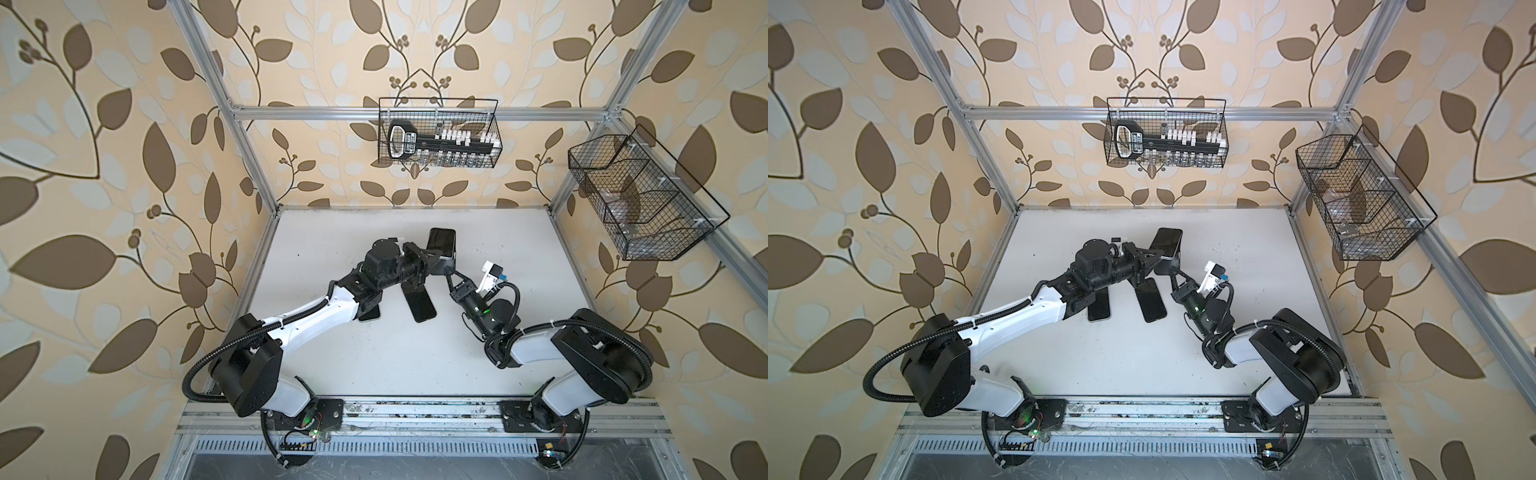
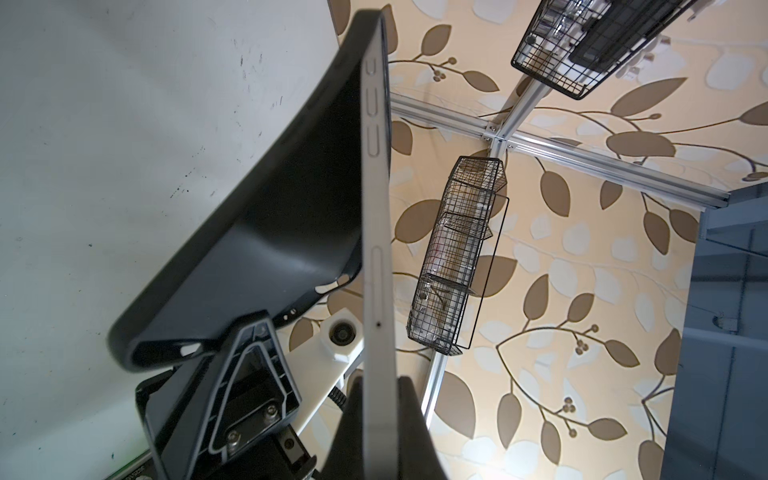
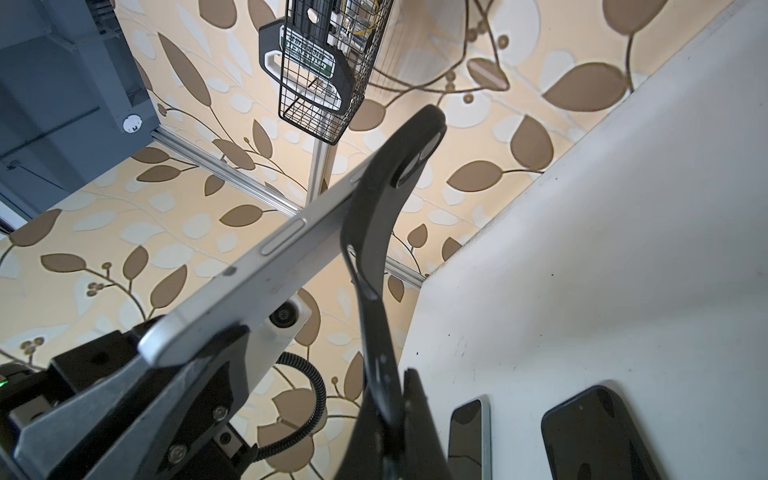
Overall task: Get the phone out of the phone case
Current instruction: 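Peel the black case off with the right gripper while the left holds the phone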
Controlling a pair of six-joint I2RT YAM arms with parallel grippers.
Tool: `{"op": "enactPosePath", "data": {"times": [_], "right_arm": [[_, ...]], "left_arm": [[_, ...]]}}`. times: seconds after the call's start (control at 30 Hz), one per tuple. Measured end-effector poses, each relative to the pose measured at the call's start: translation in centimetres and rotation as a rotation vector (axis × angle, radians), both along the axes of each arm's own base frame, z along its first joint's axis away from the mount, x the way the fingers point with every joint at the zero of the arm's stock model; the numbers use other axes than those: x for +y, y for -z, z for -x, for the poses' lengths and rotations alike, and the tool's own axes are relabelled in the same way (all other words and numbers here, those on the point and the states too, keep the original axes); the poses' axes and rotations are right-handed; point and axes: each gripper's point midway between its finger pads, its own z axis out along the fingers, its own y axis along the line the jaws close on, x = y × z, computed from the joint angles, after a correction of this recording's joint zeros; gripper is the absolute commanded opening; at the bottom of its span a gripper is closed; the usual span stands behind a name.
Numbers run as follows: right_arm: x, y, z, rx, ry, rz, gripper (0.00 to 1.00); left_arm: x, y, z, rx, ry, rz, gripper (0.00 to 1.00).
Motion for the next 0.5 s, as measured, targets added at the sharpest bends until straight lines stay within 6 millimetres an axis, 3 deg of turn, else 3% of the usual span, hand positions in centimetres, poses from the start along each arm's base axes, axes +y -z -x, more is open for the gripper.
{"op": "enactPosePath", "data": {"times": [0.5], "right_arm": [[-1.2,2.1,-0.3,0.043,0.034,0.015,0.0]], "left_arm": [[-0.1,-0.1,0.2,0.014,0.009,0.01,0.0]]}}
